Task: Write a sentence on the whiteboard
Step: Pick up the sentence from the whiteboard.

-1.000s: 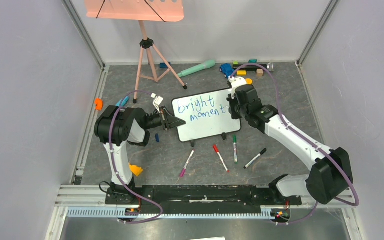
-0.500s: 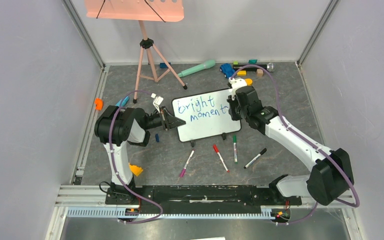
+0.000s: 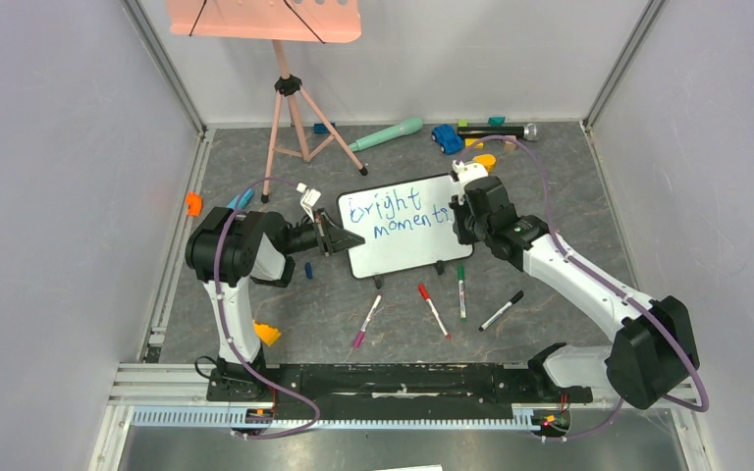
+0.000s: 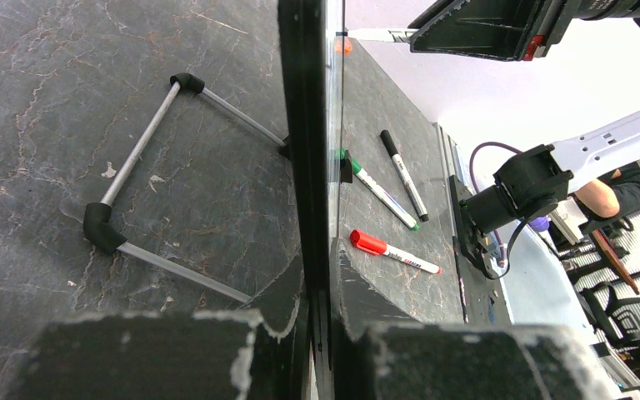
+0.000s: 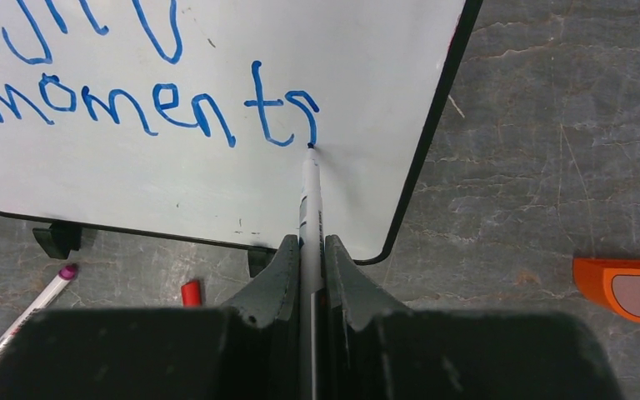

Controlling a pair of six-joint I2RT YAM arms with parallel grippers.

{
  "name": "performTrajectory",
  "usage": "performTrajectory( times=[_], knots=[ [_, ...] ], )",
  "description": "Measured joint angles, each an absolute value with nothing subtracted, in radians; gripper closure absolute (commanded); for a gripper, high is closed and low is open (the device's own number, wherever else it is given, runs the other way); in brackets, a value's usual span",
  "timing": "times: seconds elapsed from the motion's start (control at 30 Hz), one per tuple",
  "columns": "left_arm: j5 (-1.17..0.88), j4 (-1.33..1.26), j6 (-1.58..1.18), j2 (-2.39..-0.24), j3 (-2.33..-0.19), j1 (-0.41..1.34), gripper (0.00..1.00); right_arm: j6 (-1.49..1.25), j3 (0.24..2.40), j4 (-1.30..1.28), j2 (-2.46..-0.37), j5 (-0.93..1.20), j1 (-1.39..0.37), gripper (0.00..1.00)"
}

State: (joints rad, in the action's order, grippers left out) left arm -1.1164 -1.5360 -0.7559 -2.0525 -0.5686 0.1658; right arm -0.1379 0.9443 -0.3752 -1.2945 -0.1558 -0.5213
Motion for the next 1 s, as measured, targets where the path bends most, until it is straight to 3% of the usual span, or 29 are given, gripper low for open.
performTrajectory(
  times=[0.47, 0.7, 1.0],
  knots=[
    [-1.118, -1.536, -0.756, -2.053, -0.569, 0.166, 0.98, -0.151, 0.943, -0.341, -1.214, -0.055, -0.521, 1.0],
    [-1.118, -1.536, -0.756, -2.053, -0.569, 0.166, 0.98, -0.202, 0.92, -0.307, -1.12, -0.14, -0.52, 1.0],
    [-1.117, -1.536, -0.756, -2.053, -0.569, 0.166, 0.98, -0.244, 0.868, -0.301, -1.158, -0.151, -0.567, 1.0]
  ],
)
